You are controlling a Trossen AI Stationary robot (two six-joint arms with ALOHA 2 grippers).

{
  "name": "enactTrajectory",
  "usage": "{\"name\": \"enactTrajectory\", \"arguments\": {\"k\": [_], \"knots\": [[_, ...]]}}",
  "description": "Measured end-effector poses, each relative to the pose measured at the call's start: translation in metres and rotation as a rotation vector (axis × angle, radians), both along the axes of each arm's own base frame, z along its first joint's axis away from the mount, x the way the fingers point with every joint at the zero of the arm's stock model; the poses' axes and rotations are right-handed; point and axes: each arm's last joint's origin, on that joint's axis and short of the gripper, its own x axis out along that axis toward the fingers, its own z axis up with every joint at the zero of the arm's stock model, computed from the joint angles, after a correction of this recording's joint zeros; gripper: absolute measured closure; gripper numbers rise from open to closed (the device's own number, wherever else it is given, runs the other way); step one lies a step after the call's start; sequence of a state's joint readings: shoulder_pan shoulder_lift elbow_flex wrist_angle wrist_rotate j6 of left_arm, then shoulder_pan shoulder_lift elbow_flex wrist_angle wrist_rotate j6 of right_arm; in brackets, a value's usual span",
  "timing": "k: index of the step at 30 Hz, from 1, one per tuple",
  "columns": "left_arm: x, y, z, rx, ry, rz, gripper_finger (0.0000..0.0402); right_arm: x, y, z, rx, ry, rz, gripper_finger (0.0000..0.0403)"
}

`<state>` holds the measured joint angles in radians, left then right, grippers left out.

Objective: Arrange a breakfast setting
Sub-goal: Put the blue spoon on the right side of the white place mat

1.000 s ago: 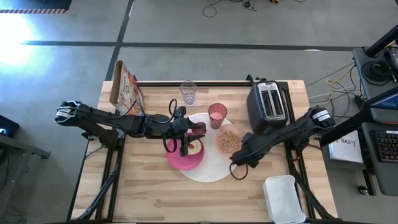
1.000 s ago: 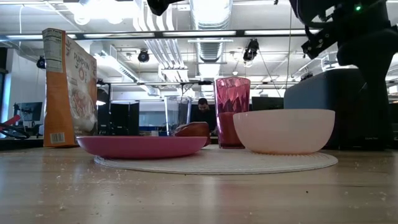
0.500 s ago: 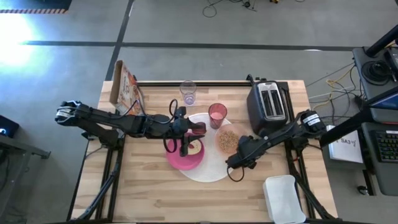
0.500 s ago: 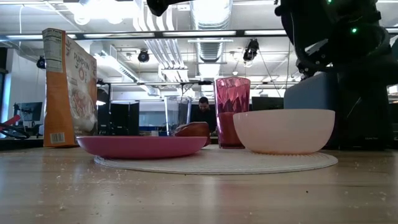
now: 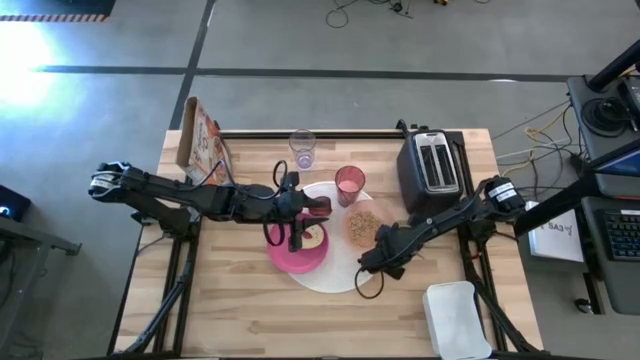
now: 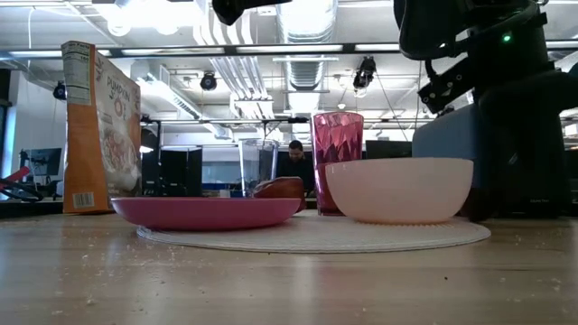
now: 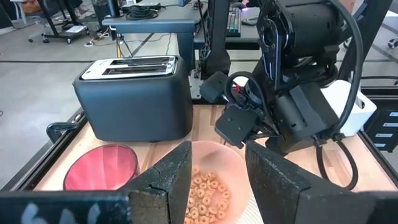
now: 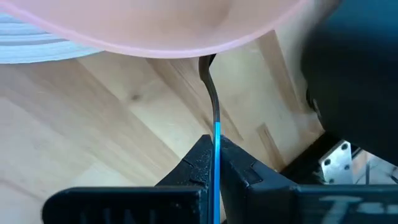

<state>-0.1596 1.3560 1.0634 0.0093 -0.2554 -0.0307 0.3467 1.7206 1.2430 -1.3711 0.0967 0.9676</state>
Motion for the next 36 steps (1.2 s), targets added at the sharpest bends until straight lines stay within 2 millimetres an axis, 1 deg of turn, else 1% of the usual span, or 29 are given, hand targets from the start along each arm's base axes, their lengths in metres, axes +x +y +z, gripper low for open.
{"name": "enactTrajectory", "arguments": {"k": [5, 13, 18, 23, 27, 33, 36], "knots": [[0.0, 0.0, -0.001, 0.002, 0.011, 0.0, 0.0267, 0.0, 0.0, 0.0, -0.003, -0.002, 0.004, 0.0374], [0.0, 0.0, -0.001, 0.002, 0.013, 0.0, 0.0267, 0.001, 0.001, -0.001, 0.014, -0.007, 0.01, 0.0318], [0.0, 0.0, -0.001, 0.002, 0.014, 0.0, 0.0267, 0.001, 0.001, -0.001, 0.042, -0.004, 0.013, 0.0307], [-0.001, 0.0, -0.002, 0.003, 0.021, 0.0, 0.0267, -0.003, 0.001, 0.001, 0.066, 0.038, 0.024, 0.0314], [-0.001, 0.0, -0.002, 0.004, 0.027, 0.0, 0.0267, -0.004, -0.002, -0.002, 0.063, 0.052, 0.018, 0.0328], [-0.001, 0.0, -0.003, 0.005, 0.035, 0.0, 0.0267, -0.009, -0.004, -0.006, 0.059, 0.069, 0.001, 0.0367], [-0.001, 0.0, -0.003, 0.005, 0.035, 0.0, 0.0267, -0.014, -0.006, -0.011, 0.082, 0.105, -0.02, 0.0387]]}}
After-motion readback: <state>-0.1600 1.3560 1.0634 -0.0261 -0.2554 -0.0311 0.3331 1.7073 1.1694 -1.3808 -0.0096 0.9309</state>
